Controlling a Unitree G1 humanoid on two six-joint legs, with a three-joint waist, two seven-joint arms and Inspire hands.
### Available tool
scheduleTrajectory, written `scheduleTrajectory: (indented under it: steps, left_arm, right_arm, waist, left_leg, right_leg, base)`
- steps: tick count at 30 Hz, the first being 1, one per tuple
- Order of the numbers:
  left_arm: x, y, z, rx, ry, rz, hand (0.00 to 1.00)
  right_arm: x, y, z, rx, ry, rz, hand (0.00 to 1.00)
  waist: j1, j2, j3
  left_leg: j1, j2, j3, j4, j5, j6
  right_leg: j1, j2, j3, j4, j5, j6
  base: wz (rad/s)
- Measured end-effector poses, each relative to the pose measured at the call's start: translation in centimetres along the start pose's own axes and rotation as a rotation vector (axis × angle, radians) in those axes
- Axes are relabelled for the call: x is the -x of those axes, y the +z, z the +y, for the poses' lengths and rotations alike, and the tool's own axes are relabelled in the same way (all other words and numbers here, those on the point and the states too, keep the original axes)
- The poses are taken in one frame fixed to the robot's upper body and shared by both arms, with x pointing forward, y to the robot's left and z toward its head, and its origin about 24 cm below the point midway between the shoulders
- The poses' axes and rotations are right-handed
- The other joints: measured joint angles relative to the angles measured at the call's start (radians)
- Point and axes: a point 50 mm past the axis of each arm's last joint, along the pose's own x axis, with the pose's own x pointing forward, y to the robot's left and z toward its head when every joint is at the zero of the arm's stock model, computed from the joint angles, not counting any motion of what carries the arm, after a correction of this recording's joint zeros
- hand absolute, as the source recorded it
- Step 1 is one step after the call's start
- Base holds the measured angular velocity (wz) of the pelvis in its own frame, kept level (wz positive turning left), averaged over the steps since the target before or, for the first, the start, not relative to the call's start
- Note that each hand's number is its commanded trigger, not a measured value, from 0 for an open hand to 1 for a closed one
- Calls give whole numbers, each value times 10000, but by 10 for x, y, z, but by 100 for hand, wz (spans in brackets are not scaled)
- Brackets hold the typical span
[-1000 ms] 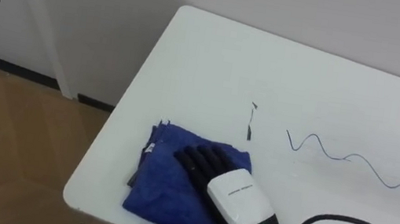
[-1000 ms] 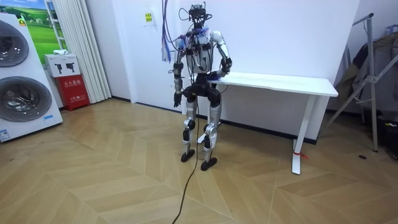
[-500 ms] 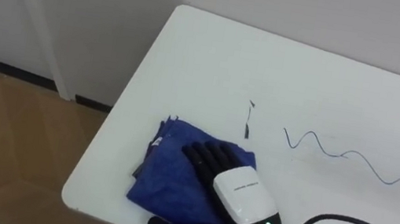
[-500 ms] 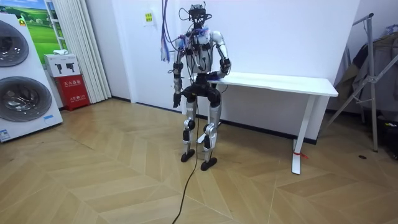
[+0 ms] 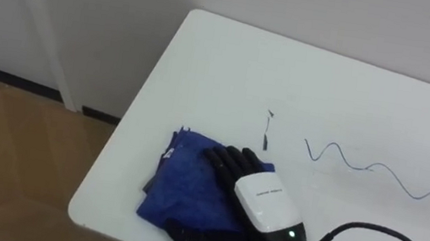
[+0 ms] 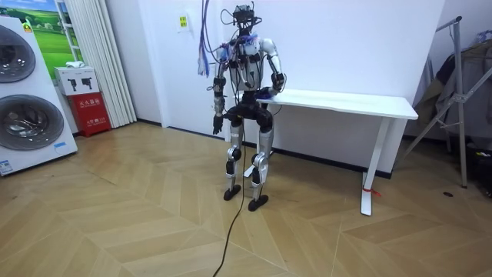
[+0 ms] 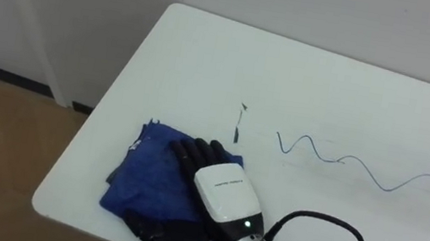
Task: Wipe table
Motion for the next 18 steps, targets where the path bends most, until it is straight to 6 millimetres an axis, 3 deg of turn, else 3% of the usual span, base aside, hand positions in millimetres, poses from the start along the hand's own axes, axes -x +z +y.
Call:
scheduleTrajectory:
  steps: [18]
  left_arm:
    - [1,-5,-1,-23,-101,243,0]
  right_arm:
    - [-1,-1,-1,-143,141,225,0]
  waist:
    - [39,3,8]
  left_leg:
    - [88,1,6,-15,0,0]
  right_leg:
    - [15,1,27,8,0,0]
  base:
    - [0]
